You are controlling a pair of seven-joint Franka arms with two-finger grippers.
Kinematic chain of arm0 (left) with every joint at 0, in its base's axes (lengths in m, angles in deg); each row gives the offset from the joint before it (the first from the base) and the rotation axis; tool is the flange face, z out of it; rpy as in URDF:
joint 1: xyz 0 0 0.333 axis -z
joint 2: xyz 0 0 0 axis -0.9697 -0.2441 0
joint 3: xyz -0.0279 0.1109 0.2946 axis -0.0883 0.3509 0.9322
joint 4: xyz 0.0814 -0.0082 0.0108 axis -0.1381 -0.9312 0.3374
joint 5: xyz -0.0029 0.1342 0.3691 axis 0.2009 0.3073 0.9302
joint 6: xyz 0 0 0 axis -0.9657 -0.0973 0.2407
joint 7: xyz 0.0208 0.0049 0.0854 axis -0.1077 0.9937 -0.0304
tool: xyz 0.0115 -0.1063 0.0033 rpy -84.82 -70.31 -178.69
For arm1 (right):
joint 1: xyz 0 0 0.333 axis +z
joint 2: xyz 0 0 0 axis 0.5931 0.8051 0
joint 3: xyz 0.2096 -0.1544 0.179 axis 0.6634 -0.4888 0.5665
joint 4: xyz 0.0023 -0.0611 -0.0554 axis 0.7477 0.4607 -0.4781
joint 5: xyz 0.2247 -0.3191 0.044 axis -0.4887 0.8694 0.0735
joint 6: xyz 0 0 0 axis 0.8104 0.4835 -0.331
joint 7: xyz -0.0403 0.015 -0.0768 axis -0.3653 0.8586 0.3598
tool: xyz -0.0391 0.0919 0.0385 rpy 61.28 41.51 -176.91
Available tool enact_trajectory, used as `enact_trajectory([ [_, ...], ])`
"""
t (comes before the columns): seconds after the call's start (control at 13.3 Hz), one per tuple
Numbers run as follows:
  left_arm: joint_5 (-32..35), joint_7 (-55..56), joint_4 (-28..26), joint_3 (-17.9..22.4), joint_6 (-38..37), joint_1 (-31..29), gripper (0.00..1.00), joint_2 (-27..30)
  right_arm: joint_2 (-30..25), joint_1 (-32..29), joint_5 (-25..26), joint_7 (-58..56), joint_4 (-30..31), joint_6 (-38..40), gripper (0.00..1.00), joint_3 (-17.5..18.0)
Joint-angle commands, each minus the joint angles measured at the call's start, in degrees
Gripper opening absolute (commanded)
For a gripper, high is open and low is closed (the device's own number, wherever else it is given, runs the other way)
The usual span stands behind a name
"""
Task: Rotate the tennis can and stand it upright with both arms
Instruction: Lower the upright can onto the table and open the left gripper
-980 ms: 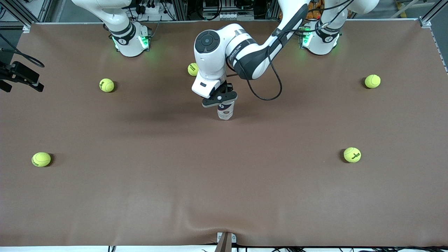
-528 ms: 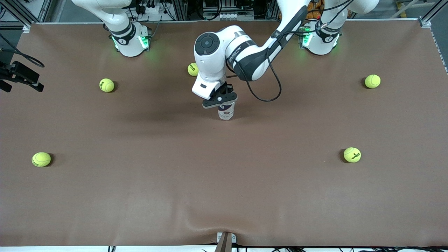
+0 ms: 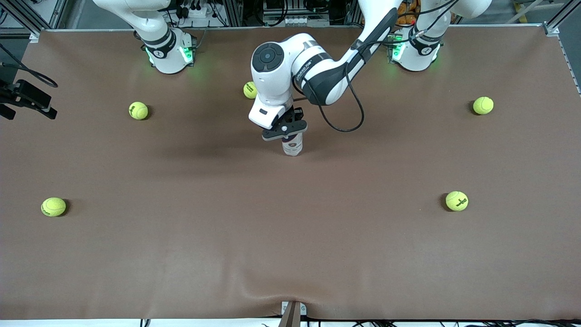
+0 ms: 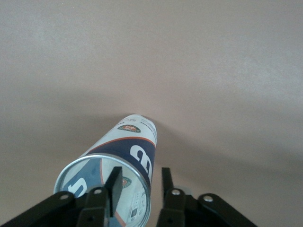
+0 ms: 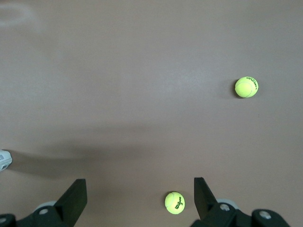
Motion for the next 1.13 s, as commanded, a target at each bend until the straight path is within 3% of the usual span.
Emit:
enact_trajectory([
  [0.0, 1.3, 1.6, 1.7, 0.3, -1.2, 0.8, 0.54, 0.5, -1.7, 0.0, -1.2, 0.6, 1.6, -1.1, 1.00, 0.2],
  [0.15, 1.1, 1.5, 1.7, -0.1, -1.4, 0.7, 0.63, 2.1, -1.7, 0.0, -1.2, 0.6, 1.7, -1.1, 1.00, 0.2],
  [0.23, 1.3, 1.5, 1.7, -0.1, -1.4, 0.6, 1.00, 2.8, -1.7, 0.0, -1.2, 0.6, 1.7, -1.1, 1.00, 0.2],
  [0.6, 1.5, 0.8, 1.7, 0.4, -1.7, -1.0, 1.00, 6.6, -1.7, 0.0, -1.2, 0.6, 1.7, -1.1, 1.00, 0.2],
  [1.06, 1.5, -5.2, 1.5, 0.4, -3.1, -9.7, 1.00, 9.9, -1.7, 0.0, -1.2, 0.6, 1.7, -1.0, 1.00, 0.3],
])
